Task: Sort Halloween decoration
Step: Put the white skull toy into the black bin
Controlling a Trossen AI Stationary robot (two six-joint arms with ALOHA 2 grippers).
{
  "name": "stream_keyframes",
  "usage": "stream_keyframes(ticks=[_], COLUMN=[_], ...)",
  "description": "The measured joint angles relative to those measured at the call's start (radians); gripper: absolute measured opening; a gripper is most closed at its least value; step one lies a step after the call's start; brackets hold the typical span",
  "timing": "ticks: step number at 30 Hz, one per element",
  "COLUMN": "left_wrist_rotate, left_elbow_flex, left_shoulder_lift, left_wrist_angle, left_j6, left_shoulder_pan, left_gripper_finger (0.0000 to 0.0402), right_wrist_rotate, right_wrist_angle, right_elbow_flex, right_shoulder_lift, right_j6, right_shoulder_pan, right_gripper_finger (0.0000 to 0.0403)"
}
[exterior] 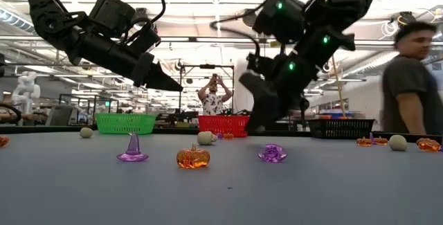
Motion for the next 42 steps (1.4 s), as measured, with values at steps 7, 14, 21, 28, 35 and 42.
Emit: stream_keyframes(ticks=[7, 14, 21, 28, 35, 42], left_wrist_rotate=[0.000, 0.000, 0.000, 0.000, 0.000, 0.000], left_elbow_flex=[0.000, 0.000, 0.000, 0.000, 0.000, 0.000], left_shoulder_lift=[0.000, 0.000, 0.000, 0.000, 0.000, 0.000], left_wrist_angle=[0.000, 0.000, 0.003, 0.003, 0.003, 0.003], left_j6=[0.000, 0.000, 0.000, 0.000, 0.000, -0.001], left_shoulder_pan=[0.000, 0.000, 0.000, 0.000, 0.000, 0.000], left_gripper_finger=[0.0084, 0.0084, 0.0084, 0.0084, 0.0084, 0.0084], right_wrist_rotate=[0.014, 0.099, 0.139, 0.085, -0.030, -0.052], right_wrist_angle=[-0.072, -0.395, -0.620, -0.574, -0.463, -0.429], right_elbow_flex=[0.002, 0.002, 0.000, -0.010, -0.010, -0.009], right_shoulder_lift=[-0.136, -0.329, -0.391, -0.322, -0.241, -0.137], right_j6=[-0.073, -0.109, -0.163, -0.319, -0.380, -0.393], right_shoulder_pan=[-0.049, -0.220, -0.514, -0.801, -0.967, -1.035], right_gripper_finger=[0.0077, 0.0075, 0.0074, 0.0074, 0.0075, 0.0075])
